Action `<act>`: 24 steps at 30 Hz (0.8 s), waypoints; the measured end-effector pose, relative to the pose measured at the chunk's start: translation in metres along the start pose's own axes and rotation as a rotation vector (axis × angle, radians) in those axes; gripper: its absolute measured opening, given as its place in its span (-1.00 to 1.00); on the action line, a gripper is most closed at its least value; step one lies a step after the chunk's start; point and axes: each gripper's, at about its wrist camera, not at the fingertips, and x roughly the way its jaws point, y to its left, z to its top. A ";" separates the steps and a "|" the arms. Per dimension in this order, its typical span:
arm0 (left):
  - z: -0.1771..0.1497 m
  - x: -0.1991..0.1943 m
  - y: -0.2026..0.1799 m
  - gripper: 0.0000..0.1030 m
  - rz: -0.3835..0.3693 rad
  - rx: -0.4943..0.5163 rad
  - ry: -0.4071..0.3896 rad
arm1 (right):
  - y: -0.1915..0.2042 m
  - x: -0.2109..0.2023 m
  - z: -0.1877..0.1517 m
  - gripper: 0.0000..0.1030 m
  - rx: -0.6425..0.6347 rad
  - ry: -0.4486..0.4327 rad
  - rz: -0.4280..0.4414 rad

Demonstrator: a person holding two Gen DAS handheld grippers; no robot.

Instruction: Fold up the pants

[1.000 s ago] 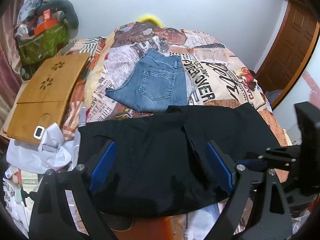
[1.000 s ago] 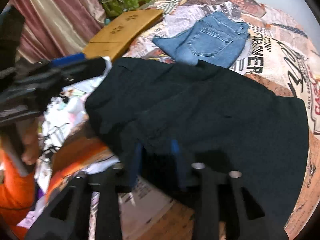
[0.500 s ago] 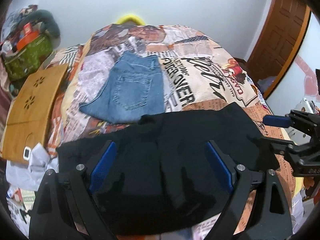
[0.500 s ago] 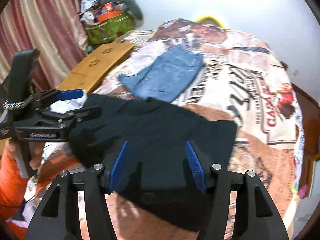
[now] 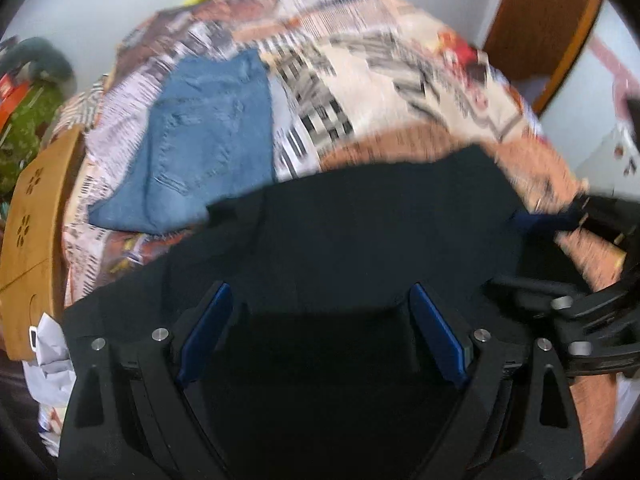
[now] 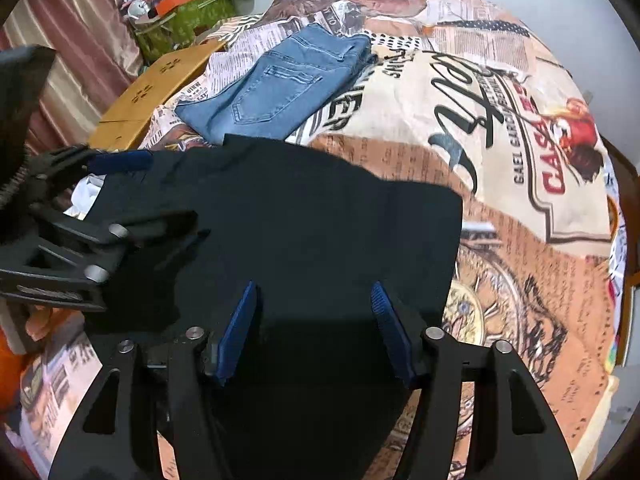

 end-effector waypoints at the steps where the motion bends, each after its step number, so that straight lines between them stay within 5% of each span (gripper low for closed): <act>1: -0.003 0.002 -0.001 0.84 0.010 0.001 -0.014 | -0.001 -0.002 -0.003 0.29 0.002 -0.006 0.001; 14: -0.028 -0.019 0.003 0.92 0.039 -0.008 -0.032 | -0.011 -0.023 -0.035 0.55 0.068 -0.024 -0.024; 24: -0.048 -0.041 0.001 0.92 0.054 -0.015 -0.062 | -0.021 -0.045 -0.046 0.55 0.143 -0.032 -0.065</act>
